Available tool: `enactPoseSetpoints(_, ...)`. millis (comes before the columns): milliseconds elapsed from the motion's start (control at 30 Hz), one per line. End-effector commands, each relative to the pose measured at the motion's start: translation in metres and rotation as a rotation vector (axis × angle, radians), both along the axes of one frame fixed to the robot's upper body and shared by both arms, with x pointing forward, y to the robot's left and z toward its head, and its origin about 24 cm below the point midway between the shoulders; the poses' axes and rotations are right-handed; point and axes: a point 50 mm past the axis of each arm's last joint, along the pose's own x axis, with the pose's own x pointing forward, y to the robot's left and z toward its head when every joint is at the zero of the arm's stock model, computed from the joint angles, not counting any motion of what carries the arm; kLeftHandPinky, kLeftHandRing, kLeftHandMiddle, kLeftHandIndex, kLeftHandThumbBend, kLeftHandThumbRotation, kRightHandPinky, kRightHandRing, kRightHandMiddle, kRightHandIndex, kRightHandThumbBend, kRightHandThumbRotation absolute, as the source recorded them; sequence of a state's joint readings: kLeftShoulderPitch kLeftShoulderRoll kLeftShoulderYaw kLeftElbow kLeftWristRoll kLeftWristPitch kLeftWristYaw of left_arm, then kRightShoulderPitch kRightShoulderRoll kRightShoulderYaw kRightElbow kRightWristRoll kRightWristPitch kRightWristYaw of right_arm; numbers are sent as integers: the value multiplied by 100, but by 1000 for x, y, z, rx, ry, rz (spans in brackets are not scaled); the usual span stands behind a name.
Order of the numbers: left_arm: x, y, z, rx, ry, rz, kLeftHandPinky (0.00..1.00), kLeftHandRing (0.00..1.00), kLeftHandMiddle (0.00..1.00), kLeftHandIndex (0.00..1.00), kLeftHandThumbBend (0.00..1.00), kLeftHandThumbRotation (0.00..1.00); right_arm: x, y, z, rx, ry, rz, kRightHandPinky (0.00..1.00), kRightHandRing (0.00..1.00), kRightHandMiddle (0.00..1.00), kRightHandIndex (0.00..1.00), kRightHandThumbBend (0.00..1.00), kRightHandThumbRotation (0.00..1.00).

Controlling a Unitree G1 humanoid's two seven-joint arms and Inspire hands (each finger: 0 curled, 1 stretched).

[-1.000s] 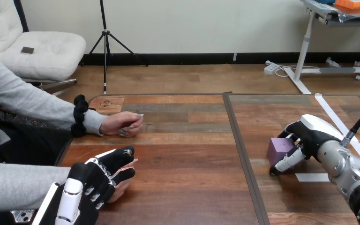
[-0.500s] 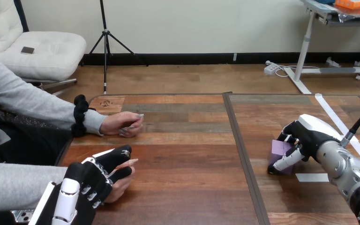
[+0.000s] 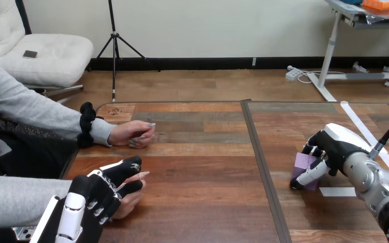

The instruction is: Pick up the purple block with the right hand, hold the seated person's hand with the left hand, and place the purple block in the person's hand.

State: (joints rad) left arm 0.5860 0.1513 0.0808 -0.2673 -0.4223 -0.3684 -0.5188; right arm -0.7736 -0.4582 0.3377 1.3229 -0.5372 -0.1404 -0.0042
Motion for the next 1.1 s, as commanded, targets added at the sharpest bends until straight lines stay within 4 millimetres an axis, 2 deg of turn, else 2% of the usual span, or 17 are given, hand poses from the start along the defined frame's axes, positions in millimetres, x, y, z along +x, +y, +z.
enactPoseSetpoints(0,10,-1,16,12,-97,-11,80,88,84,66,52,100,15,1,23,-41,-68,8,37,43,48,47,82,0)
enactPoseSetpoints(333,10,-1,18,15,-98,-2,80,88,84,65,52,100,16,0,28,-34,-100,30,36,42,47,46,86,0)
enactPoseSetpoints(1067,10,3,17,50,-106,6,78,87,83,64,51,100,17,-4,39,-19,-173,93,36,42,46,46,86,0)
